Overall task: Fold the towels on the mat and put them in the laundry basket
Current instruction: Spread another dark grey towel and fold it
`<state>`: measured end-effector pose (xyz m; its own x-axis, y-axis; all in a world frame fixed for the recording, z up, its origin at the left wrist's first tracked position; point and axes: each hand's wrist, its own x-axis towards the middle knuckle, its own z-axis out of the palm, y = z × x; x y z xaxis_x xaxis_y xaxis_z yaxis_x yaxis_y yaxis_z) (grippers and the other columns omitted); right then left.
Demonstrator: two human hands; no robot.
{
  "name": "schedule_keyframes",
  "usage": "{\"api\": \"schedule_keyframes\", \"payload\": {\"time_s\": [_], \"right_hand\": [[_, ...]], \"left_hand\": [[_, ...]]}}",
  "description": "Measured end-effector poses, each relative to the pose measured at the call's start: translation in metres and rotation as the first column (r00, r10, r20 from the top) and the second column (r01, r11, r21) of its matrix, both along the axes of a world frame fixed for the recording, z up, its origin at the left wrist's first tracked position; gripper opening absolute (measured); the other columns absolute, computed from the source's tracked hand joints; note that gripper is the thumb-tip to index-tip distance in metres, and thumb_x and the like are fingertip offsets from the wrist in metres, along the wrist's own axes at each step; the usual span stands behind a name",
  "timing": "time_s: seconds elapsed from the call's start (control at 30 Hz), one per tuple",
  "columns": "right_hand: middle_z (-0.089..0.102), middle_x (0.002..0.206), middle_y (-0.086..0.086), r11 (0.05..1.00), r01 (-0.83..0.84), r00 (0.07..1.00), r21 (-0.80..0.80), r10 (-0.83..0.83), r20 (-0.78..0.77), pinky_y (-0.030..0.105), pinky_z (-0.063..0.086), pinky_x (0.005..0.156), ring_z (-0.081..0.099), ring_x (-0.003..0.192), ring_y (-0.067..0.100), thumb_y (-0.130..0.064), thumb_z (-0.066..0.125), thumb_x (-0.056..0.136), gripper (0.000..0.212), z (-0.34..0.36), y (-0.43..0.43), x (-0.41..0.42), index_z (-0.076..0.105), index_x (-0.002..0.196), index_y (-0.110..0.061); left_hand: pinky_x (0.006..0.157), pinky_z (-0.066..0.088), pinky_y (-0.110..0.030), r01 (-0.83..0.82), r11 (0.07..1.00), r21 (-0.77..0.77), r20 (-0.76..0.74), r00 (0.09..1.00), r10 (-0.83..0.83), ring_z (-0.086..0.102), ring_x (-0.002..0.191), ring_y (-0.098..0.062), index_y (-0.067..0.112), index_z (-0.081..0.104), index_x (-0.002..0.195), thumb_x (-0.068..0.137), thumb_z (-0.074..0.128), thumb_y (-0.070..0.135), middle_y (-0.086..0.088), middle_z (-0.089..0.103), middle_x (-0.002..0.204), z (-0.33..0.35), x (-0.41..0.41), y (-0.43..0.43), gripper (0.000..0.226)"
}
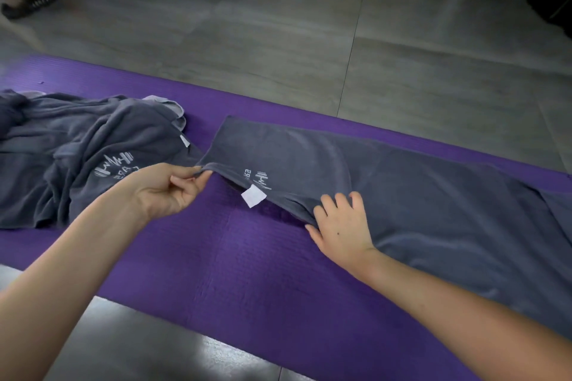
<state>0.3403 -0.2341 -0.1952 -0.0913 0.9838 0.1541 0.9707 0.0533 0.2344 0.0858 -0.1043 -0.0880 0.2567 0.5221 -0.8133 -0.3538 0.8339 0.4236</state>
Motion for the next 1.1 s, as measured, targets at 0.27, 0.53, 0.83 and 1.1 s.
{"api": "schedule_keyframes", "payload": {"time_s": [0.27, 0.53, 0.83, 1.1], "right_hand": [[0.054, 0.052, -0.003, 0.995, -0.026, 0.99, 0.096, 0.039, -0.138, 0.028, 0.04, 0.051, 0.053, 0.045, 0.021, -0.018, 0.07, 0.066, 0.016, 0.034, -0.009, 0.0, 0.058, 0.055, -0.018], [0.066, 0.111, -0.001, 0.727, -0.384, 0.676, -0.569, -0.199, -0.71, 0.025, 0.044, 0.085, 0.057, 0.086, 0.007, -0.023, 0.059, 0.089, 0.037, 0.036, -0.052, -0.053, 0.058, 0.126, -0.024], [0.065, 0.117, -0.003, 0.621, -0.199, 0.9, -0.758, -0.19, -0.392, 0.026, 0.042, 0.089, 0.058, 0.109, 0.016, -0.029, 0.051, 0.093, 0.03, 0.04, -0.07, 0.017, 0.06, 0.12, -0.023], [0.066, 0.113, -0.006, 0.664, 0.299, 0.796, -0.685, -0.57, -0.205, 0.026, 0.043, 0.088, 0.058, 0.11, 0.016, -0.031, 0.051, 0.092, 0.025, 0.026, -0.139, 0.143, 0.063, 0.113, -0.025]], "left_hand": [[0.026, 0.021, -0.006, 0.188, 0.959, 0.213, -0.392, 0.915, -0.092, 0.061, 0.039, -0.008, 0.01, 0.041, 0.076, 0.099, 0.033, -0.002, -0.007, 0.055, 0.074, -0.019, -0.019, 0.017, 0.027], [0.049, 0.043, -0.023, 0.74, 0.663, -0.111, -0.946, 0.125, -0.298, 0.062, 0.063, -0.029, 0.007, 0.051, 0.071, 0.089, 0.05, -0.003, -0.017, 0.06, 0.075, -0.066, -0.073, 0.005, 0.021], [0.087, 0.044, -0.039, 0.941, 0.118, -0.319, -0.946, -0.324, 0.028, 0.052, 0.109, -0.039, 0.011, 0.05, 0.122, 0.091, 0.05, 0.022, -0.019, 0.051, 0.12, -0.096, -0.004, -0.023, 0.033], [0.099, 0.039, -0.036, 0.894, -0.415, -0.168, -0.982, -0.117, 0.145, 0.046, 0.115, -0.029, 0.019, 0.049, 0.13, 0.091, 0.049, 0.022, -0.007, 0.051, 0.122, -0.092, 0.1, -0.052, 0.039]]}}
